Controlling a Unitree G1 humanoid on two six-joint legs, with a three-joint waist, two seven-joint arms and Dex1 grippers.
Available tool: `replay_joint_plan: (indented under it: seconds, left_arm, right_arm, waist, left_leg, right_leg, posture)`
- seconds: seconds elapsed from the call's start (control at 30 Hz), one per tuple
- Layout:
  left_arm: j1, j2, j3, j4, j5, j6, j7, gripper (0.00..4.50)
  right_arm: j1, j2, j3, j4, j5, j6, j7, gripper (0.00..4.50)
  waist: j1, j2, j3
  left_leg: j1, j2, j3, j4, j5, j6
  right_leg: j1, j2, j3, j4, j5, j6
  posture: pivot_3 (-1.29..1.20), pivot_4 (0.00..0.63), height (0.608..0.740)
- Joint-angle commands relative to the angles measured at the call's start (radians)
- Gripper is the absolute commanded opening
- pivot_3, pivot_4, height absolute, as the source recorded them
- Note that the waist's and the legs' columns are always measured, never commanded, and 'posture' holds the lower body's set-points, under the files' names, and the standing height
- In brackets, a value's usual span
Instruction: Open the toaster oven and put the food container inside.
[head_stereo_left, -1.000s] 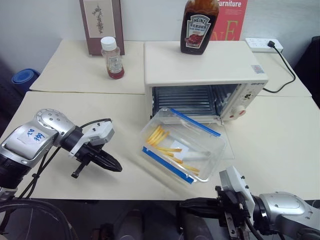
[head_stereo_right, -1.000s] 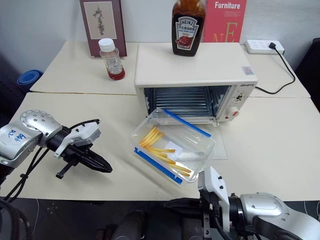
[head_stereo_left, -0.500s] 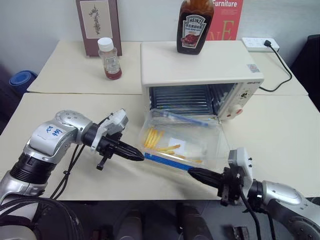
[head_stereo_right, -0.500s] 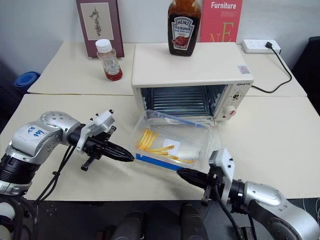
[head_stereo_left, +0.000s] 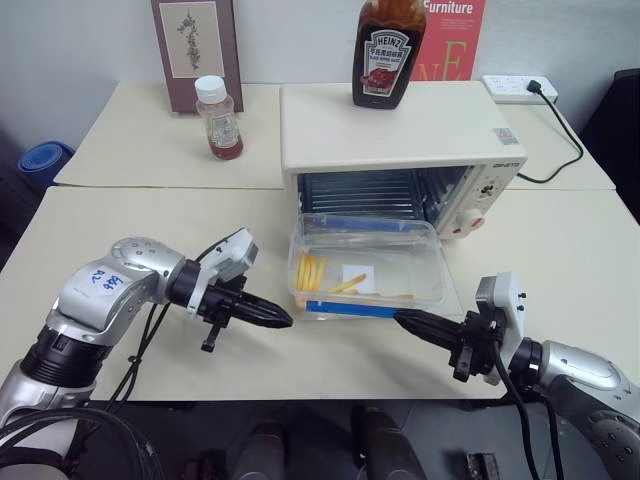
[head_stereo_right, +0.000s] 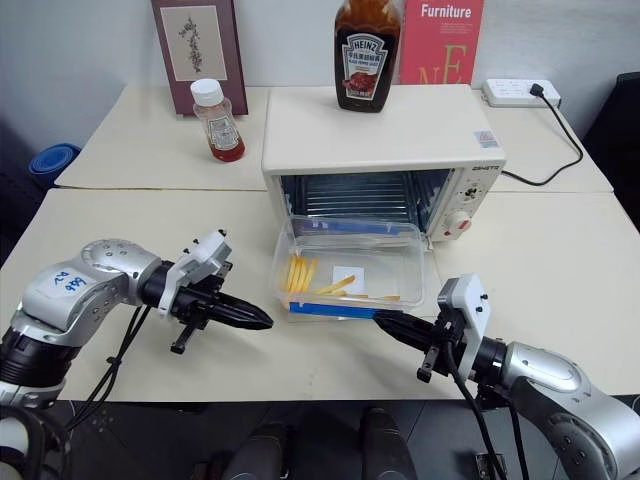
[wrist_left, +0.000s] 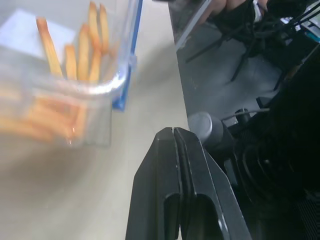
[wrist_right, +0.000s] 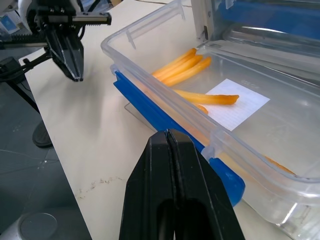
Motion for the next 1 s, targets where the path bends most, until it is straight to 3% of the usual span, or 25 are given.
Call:
replay_joint_plan:
  seconds: [0.03, 0.23, 0.53, 0.67, 0.87, 0.93, 1.0]
  left_arm:
    - [0.014, -0.076, 0.01, -0.056, 0.014, -0.004, 0.114, 0.03]
    - [-0.046, -0.266, 0.014, 0.035, 0.153, -0.072, 0.387, 0.03]
    - [-0.084, -0.397, 0.025, 0.076, 0.185, -0.093, 0.505, 0.03]
    - [-0.075, -0.409, 0.017, 0.057, 0.184, -0.089, 0.509, 0.03]
    - [-0.072, -0.394, 0.031, 0.064, 0.186, -0.096, 0.509, 0.03]
    - [-0.072, -0.392, 0.032, 0.069, 0.187, -0.097, 0.509, 0.03]
    - [-0.07, -0.391, 0.029, 0.075, 0.195, -0.108, 0.512, 0.03]
  right_arm:
    - [-0.028, -0.007, 0.007, -0.027, -0.005, 0.0, -0.013, 0.04]
    - [-0.167, 0.037, 0.041, 0.068, -0.066, 0.003, -0.089, 0.04]
    - [-0.346, 0.078, 0.069, 0.241, -0.197, -0.035, -0.112, 0.04]
    - [-0.367, 0.083, 0.065, 0.257, -0.192, -0.028, -0.079, 0.04]
    - [-0.257, -0.021, -0.07, 0.12, 0.056, 0.044, 0.118, 0.04]
    - [-0.23, -0.061, -0.08, 0.117, 0.066, 0.057, 0.147, 0.04]
    - [-0.198, -0.102, -0.046, 0.149, -0.031, 0.015, 0.176, 0.04]
  waist:
    - [0.004, 0.0, 0.0]
    - [0.003, 0.0, 0.0]
    - [0.002, 0.0, 0.0]
    - [0.002, 0.0, 0.0]
    - [0.003, 0.0, 0.0]
    - [0.003, 0.0, 0.0]
    - [0.002, 0.0, 0.0]
  left_leg:
    - [0.0, 0.0, 0.0, 0.0, 0.0, 0.0]
    - [-0.001, -0.002, 0.0, 0.002, 0.0, 0.0]
    - [-0.001, -0.002, 0.0, 0.0, 0.0, -0.001]
    - [-0.001, -0.002, 0.0, 0.0, 0.001, -0.001]
    - [-0.001, -0.002, 0.0, 0.0, 0.0, -0.001]
    - [-0.001, -0.002, 0.0, 0.0, 0.0, -0.001]
    - [0.0, -0.002, 0.0, 0.001, 0.0, -0.001]
  right_leg:
    - [0.0, 0.0, 0.0, 0.0, 0.0, 0.0]
    - [0.001, -0.001, 0.0, 0.0, 0.001, 0.001]
    - [-0.001, -0.002, 0.0, 0.0, 0.001, 0.001]
    - [-0.001, -0.002, 0.0, 0.001, 0.001, 0.001]
    - [0.0, -0.002, 0.0, 0.001, 0.001, 0.001]
    - [0.001, -0.002, 0.0, -0.001, 0.001, 0.002]
    - [0.001, -0.002, 0.0, -0.001, 0.001, 0.002]
  posture:
    - [0.0, 0.15, 0.74]
    - [0.0, 0.15, 0.74]
    - [0.0, 0.15, 0.74]
    - [0.0, 0.15, 0.74]
    - [0.0, 0.15, 0.74]
    - [0.0, 0.15, 0.74]
    - [0.0, 0.15, 0.74]
